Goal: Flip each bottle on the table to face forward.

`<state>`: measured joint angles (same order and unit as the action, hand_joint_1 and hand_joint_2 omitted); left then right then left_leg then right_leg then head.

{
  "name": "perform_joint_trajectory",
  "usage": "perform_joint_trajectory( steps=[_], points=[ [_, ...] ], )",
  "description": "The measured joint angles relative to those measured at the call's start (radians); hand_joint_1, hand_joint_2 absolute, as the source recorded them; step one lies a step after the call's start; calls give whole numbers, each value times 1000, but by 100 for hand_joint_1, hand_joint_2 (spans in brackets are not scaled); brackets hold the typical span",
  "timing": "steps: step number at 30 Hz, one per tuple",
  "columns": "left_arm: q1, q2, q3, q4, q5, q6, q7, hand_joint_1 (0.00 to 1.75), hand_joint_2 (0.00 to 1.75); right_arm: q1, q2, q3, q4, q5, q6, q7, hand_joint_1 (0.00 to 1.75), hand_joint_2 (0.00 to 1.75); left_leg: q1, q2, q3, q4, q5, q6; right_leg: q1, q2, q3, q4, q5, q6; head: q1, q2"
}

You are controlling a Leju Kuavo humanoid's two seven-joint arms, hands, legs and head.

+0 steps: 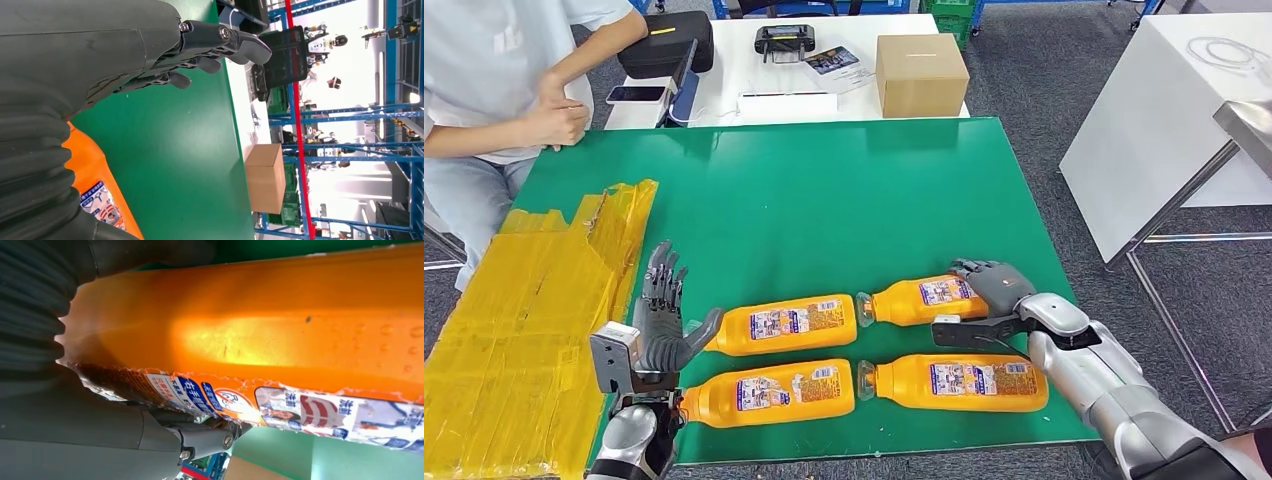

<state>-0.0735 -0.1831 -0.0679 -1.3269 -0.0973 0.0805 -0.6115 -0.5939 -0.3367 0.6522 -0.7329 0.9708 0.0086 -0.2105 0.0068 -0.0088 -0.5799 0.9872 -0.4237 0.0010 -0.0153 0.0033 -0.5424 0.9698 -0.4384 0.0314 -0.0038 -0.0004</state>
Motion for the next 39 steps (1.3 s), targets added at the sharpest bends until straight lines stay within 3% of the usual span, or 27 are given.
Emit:
perform_joint_trajectory(
  steps=[2,6,13,17,20,26,31,39],
  points=[
    [0,0,0,0,0,-1,0,0,175,-1,-2,2,0,-4,1,-5,149,175,0,0,0,0,0,0,0,0,0,0,0,0,0,0],
    [0,0,0,0,-1,-3,0,0,175,-1,-5,4,1,-19,-14,-15,169,175,0,0,0,0,0,0,0,0,0,0,0,0,0,0],
    [1,1,0,-14,-21,3,9,0,175,30,3,-21,-22,-24,-106,-1,150,175,0,0,-1,0,0,0,0,0,-1,0,0,0,0,0],
    [4,1,0,-23,-25,4,13,0,175,56,4,-55,-50,-31,-126,12,161,175,0,0,-2,0,0,0,0,0,-1,0,0,0,0,0],
    [9,1,0,-34,-29,5,19,0,175,85,15,-113,-87,-44,-194,43,166,175,0,0,-3,0,0,0,0,0,-2,0,0,0,0,0],
    [16,1,0,-48,-36,5,25,0,175,135,68,-241,-158,-77,-288,60,171,175,0,-1,-3,0,0,0,0,-1,-3,0,0,0,0,0],
    [17,1,-8,-50,-36,3,30,0,175,200,148,-379,-259,-184,-392,-8,169,175,0,-1,-4,0,0,0,0,-1,-3,0,0,0,0,0],
    [16,6,-47,-55,-17,-33,49,0,175,272,267,-520,-428,-358,-386,-113,169,175,0,-1,-4,0,0,0,0,-1,-3,0,0,0,0,0]
  ],
)
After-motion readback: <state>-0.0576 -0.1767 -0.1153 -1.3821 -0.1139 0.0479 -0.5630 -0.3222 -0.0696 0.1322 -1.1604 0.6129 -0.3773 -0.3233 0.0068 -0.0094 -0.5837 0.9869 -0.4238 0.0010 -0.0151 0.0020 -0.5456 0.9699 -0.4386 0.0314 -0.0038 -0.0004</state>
